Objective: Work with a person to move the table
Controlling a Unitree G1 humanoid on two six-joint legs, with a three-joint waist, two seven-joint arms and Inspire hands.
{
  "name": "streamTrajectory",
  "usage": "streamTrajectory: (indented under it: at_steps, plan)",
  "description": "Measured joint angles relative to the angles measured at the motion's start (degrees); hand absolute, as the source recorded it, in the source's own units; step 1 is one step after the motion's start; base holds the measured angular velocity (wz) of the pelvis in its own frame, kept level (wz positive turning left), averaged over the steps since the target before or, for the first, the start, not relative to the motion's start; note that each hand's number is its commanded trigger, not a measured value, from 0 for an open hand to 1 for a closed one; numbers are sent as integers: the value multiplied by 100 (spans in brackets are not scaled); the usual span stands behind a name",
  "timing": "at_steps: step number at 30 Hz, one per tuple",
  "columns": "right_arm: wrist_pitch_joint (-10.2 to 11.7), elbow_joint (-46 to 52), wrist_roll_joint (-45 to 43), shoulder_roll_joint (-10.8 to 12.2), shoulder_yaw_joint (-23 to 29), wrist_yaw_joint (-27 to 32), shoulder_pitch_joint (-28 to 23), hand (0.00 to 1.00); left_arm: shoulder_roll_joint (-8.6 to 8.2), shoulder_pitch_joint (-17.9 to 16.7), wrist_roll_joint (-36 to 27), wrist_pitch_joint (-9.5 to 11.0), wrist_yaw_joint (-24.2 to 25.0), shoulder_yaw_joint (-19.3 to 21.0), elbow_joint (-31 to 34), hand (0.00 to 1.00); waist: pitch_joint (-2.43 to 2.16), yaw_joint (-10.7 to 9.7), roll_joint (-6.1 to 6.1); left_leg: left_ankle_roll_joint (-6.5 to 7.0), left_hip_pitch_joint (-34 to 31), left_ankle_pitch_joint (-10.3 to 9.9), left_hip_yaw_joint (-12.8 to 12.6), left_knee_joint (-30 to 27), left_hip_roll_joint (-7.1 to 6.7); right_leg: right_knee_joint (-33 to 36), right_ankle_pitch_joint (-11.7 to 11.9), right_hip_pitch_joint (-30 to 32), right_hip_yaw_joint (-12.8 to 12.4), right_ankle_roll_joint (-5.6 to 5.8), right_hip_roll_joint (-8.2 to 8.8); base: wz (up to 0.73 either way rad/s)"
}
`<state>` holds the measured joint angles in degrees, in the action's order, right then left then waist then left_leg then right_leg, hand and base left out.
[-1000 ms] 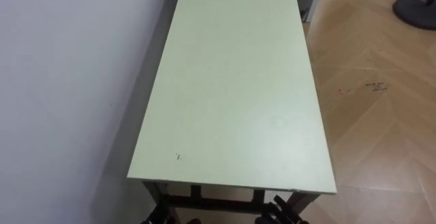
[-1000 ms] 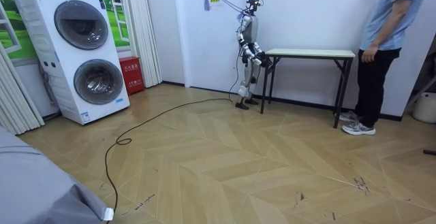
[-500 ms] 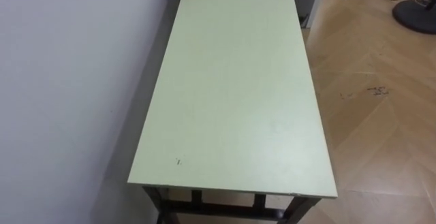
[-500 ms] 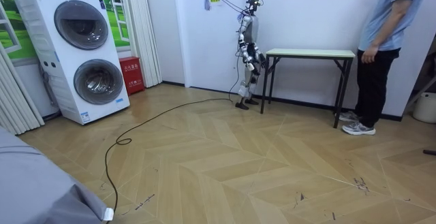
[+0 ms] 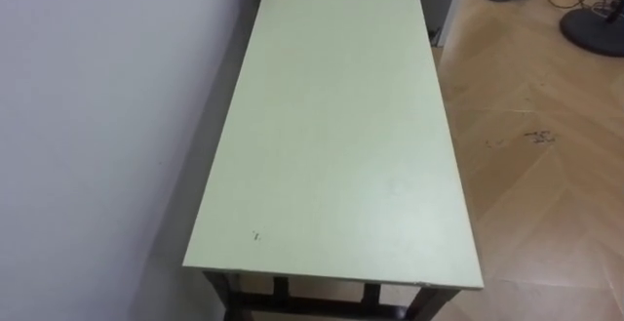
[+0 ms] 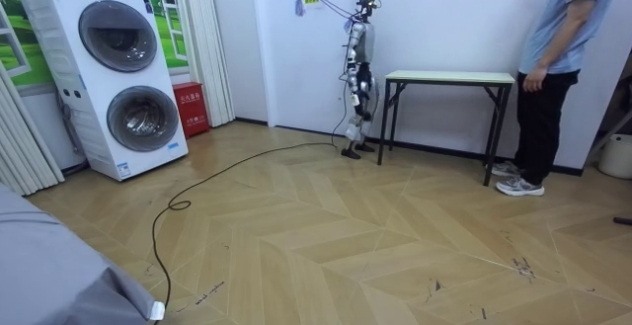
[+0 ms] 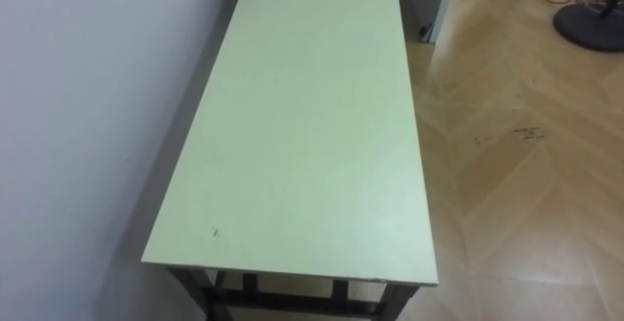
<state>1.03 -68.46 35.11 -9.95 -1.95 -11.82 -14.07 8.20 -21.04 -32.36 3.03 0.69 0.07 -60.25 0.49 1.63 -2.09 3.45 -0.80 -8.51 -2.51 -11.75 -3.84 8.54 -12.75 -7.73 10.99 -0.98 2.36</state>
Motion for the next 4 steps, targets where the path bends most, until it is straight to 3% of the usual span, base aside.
streamTrajectory:
  at_steps: [4]
  plan:
    - [-156,-124,-30,33,47,186,140,0,-76,88,757,-153,-278,183,-96,0,3,1,-10,-2,1,-1,9,-3,7,-4,-9,-4,-6,-3,-1,0]
